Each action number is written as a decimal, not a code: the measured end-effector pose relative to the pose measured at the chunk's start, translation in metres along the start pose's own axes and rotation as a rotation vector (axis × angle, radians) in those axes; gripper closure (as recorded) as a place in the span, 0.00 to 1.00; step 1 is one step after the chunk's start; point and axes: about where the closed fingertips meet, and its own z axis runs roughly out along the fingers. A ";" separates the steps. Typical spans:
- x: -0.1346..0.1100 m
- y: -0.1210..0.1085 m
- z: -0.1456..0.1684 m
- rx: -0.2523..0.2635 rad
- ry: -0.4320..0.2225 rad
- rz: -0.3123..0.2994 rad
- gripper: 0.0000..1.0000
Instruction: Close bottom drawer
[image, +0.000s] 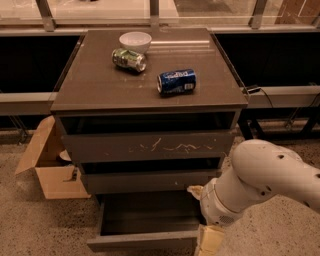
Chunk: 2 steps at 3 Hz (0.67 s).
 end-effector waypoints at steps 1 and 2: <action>0.006 -0.002 0.015 -0.019 -0.010 -0.011 0.00; 0.042 -0.005 0.093 -0.078 -0.052 -0.066 0.00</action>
Offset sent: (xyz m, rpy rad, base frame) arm -0.0021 0.0029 -0.1859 0.1126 0.0853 0.1344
